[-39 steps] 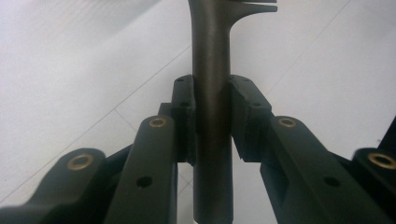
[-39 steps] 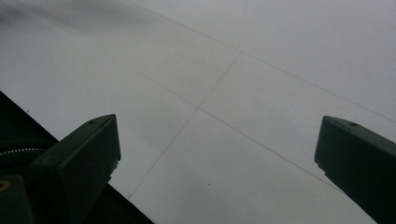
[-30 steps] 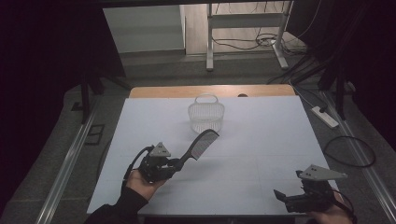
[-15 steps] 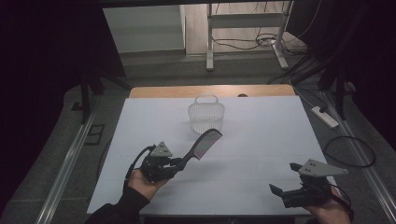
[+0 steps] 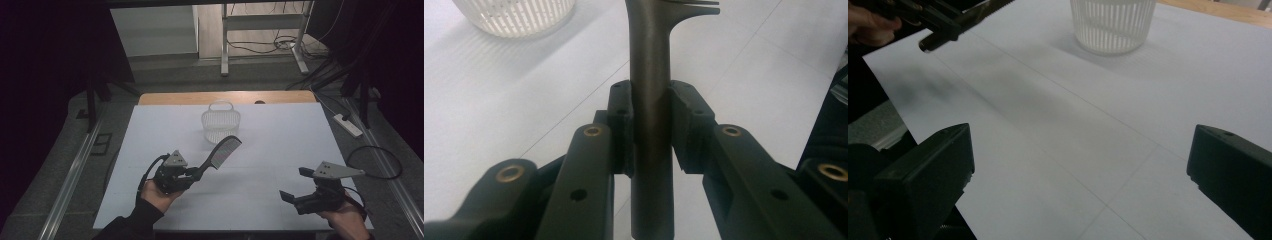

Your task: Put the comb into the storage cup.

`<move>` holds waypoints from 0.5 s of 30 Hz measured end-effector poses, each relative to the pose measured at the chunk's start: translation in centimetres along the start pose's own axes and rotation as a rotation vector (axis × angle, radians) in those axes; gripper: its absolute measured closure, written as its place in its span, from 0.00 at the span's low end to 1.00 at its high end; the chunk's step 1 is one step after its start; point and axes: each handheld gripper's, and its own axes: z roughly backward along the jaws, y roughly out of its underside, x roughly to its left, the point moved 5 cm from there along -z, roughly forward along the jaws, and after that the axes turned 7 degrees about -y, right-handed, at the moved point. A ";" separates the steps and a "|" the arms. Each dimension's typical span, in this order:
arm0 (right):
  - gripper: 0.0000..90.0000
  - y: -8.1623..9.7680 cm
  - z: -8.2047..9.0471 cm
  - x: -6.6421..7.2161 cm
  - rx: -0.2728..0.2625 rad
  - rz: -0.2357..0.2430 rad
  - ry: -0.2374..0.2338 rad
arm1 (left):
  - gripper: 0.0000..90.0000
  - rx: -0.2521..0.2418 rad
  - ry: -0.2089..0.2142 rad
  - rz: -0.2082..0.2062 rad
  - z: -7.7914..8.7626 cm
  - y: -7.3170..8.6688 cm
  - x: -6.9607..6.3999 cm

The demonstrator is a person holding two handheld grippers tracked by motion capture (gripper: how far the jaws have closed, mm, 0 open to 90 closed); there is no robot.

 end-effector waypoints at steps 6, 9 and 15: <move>0.00 -0.7 -1.0 0.4 -0.012 -0.015 -0.043 | 0.80 -0.007 -0.001 -0.002 -0.1 -0.1 -0.1; 0.00 -0.9 -1.2 0.5 -0.007 -0.021 -0.050 | 0.80 -0.014 0.000 0.000 -0.1 -0.2 -0.1; 0.00 -1.7 -2.0 0.7 0.003 -0.024 -0.046 | 0.80 -0.029 0.007 0.011 -0.2 -0.4 -0.2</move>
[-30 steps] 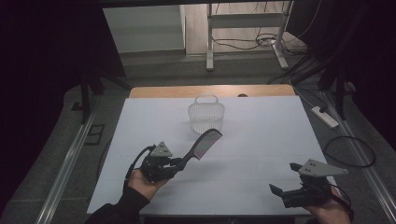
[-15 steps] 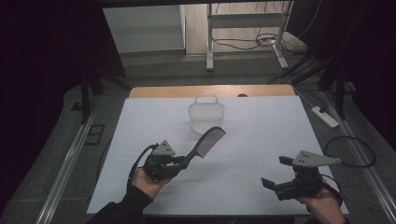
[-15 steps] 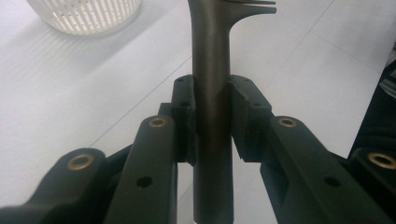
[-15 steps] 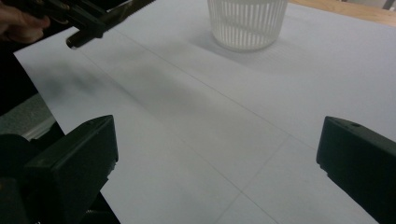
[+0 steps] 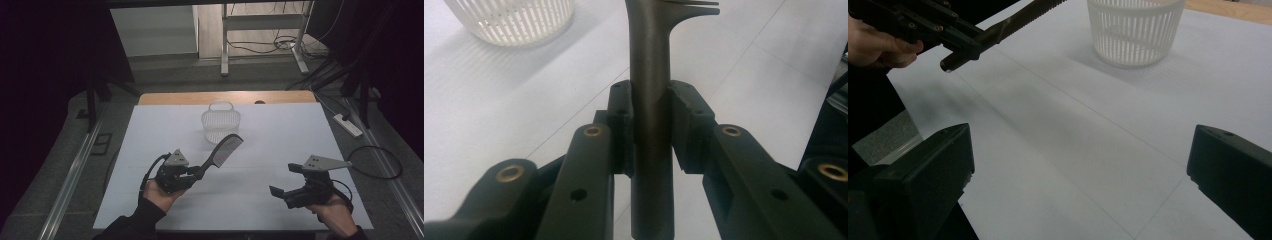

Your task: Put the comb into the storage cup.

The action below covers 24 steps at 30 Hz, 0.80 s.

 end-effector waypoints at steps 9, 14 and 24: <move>0.00 -1.0 -1.2 0.2 -0.019 -0.035 -0.047 | 0.80 -0.020 0.006 0.000 -0.1 -0.2 -0.2; 0.00 -1.6 -2.2 0.2 -0.007 -0.045 -0.065 | 0.80 -0.026 0.008 -0.002 -0.2 -0.3 -0.4; 0.00 -2.8 -3.9 -0.2 -0.008 -0.079 -0.098 | 0.80 -0.040 0.020 -0.004 -0.3 -0.6 -0.9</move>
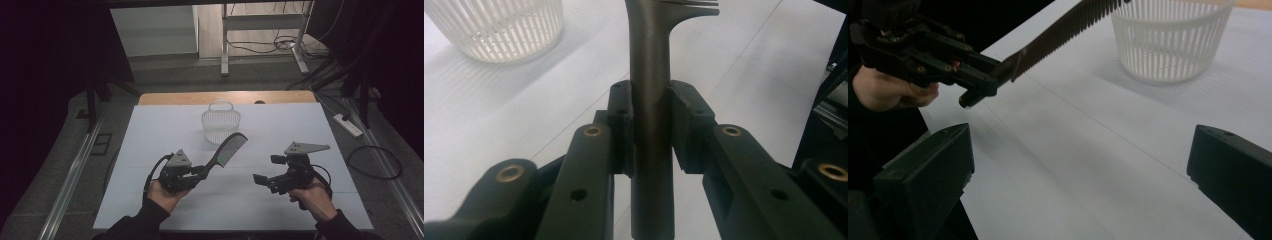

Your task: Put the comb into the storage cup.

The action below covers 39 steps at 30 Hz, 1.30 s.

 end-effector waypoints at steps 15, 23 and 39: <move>0.00 -1.9 -1.8 -0.6 -0.016 -0.068 -0.051 | 0.80 -0.016 0.010 0.007 -0.1 -0.3 -0.2; 0.00 -2.9 -2.9 -0.8 -0.022 -0.099 -0.092 | 0.80 -0.025 0.018 0.007 -0.3 -0.5 -0.4; 0.00 -4.2 -4.7 -1.1 0.030 -0.143 -0.097 | 0.80 -0.050 0.029 -0.012 -0.6 -1.0 -1.2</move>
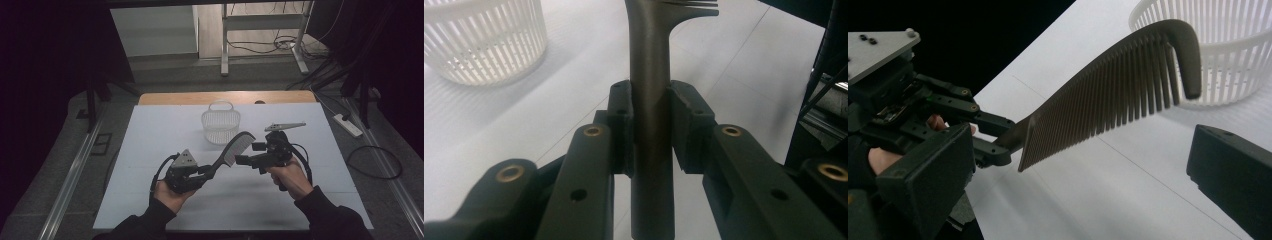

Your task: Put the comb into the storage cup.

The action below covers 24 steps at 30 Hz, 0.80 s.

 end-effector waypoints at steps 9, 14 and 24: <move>0.00 -0.6 -0.9 -0.5 -0.002 -0.054 -0.011 | 0.80 -0.009 0.005 -0.004 -0.1 -0.2 -0.3; 0.00 -1.1 -1.4 -1.2 -0.027 -0.105 -0.029 | 0.80 -0.014 0.004 -0.007 -0.2 -0.3 -0.4; 0.03 -1.1 -1.9 -1.7 -0.009 -0.138 -0.021 | 0.80 -0.018 0.002 -0.011 -0.2 -0.3 -0.6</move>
